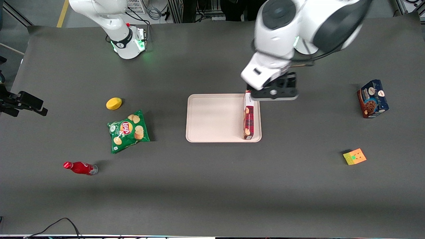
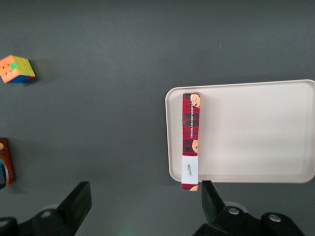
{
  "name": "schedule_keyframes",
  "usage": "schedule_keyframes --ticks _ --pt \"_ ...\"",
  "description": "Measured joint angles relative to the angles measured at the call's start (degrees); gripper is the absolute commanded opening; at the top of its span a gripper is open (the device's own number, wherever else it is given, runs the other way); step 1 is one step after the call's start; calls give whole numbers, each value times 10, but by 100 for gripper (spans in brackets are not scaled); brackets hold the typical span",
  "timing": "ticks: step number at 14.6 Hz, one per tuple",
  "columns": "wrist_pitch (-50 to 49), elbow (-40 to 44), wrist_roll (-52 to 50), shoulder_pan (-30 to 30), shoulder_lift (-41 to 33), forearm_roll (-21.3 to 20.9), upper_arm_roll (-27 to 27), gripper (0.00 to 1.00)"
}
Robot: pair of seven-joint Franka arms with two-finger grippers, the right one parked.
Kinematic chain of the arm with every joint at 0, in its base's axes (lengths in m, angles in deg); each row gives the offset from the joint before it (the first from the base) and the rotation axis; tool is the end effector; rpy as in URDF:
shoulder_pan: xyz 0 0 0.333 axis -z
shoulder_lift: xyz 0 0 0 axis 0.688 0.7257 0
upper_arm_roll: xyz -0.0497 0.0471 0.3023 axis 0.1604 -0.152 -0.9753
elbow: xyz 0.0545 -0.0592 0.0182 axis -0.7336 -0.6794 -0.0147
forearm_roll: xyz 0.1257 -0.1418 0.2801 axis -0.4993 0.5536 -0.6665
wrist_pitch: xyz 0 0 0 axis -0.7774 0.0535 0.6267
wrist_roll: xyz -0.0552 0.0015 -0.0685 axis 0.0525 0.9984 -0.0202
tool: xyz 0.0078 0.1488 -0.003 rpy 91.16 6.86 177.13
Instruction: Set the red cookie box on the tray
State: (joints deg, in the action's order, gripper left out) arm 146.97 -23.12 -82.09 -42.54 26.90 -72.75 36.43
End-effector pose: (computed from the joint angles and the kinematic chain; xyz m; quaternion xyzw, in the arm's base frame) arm 0.4609 -0.3034 0.5158 -0.9974 0.0308 0.0058 0.0645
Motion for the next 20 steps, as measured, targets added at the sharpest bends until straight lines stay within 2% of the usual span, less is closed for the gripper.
schedule_keyframes --ticks 3,6,8,12,20 --pt "-7 -2 125 -22 -54 91 -89 100" --pt "-10 -28 229 -29 -94 129 -191 100" --pt "11 -66 246 -30 -117 141 -230 100" --pt "127 -208 248 -30 -180 143 -244 100" --pt "133 -225 280 -30 -201 143 -278 100"
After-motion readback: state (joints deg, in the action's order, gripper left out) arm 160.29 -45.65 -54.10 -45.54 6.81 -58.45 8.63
